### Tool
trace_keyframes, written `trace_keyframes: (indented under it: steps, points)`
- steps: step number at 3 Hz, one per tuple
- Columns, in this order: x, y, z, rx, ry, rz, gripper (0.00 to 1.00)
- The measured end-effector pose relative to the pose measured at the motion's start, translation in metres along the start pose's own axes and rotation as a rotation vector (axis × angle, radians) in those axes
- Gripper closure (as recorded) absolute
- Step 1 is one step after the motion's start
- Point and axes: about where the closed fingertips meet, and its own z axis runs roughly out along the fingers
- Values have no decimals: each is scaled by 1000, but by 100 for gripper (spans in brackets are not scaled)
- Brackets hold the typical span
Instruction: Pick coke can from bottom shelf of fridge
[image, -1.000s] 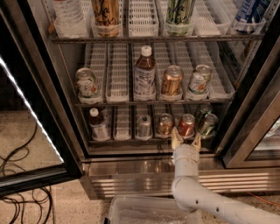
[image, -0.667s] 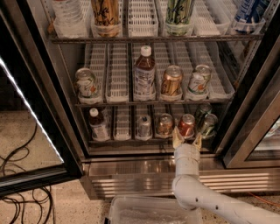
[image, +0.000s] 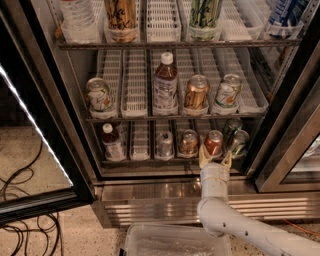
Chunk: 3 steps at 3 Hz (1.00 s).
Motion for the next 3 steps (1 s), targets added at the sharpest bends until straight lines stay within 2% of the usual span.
trace_keyframes:
  steps: [1,3]
  points:
    - [-8,7,20,-30,-31,-17,33]
    - [-14,13,28,-48,-50,-27,41]
